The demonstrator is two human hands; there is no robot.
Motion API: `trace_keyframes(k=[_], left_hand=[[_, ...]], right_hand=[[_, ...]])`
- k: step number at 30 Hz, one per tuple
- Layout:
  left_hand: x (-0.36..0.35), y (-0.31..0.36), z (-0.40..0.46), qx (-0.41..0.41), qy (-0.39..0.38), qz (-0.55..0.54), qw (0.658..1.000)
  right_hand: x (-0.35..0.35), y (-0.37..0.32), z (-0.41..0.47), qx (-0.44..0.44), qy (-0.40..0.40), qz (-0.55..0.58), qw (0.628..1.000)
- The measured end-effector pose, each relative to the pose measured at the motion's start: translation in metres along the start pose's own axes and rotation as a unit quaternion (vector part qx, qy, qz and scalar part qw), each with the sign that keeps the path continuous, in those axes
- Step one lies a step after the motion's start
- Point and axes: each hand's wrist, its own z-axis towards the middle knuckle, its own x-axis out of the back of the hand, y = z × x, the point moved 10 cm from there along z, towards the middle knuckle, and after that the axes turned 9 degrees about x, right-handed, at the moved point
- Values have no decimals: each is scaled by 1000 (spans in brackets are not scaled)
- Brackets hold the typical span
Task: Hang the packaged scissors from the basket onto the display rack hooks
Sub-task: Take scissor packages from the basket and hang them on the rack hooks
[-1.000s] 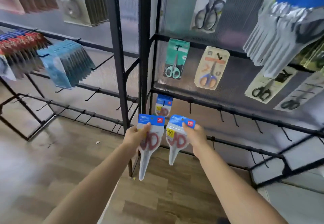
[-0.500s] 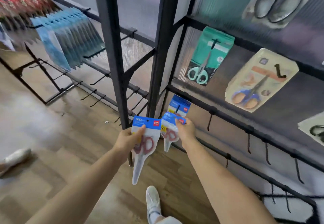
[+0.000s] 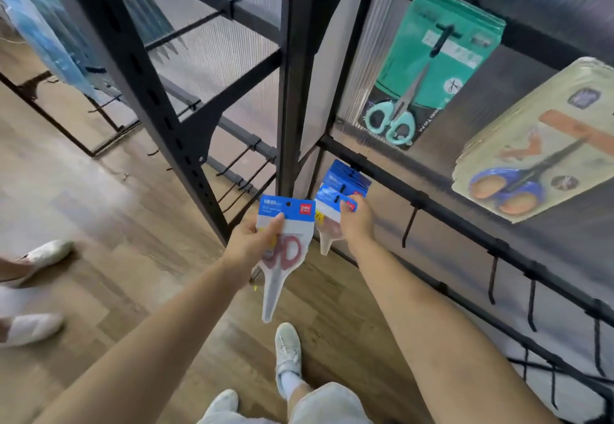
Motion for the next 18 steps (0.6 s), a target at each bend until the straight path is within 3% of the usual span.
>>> trace_keyframes(k=[12, 18], left_hand=[[-5, 6, 15, 8, 4, 21, 1000], [-16, 11, 18, -6, 1, 31, 1000]], right_hand=[[22, -20, 29, 56, 80, -160, 982], [32, -19, 23, 48, 98, -93, 990]])
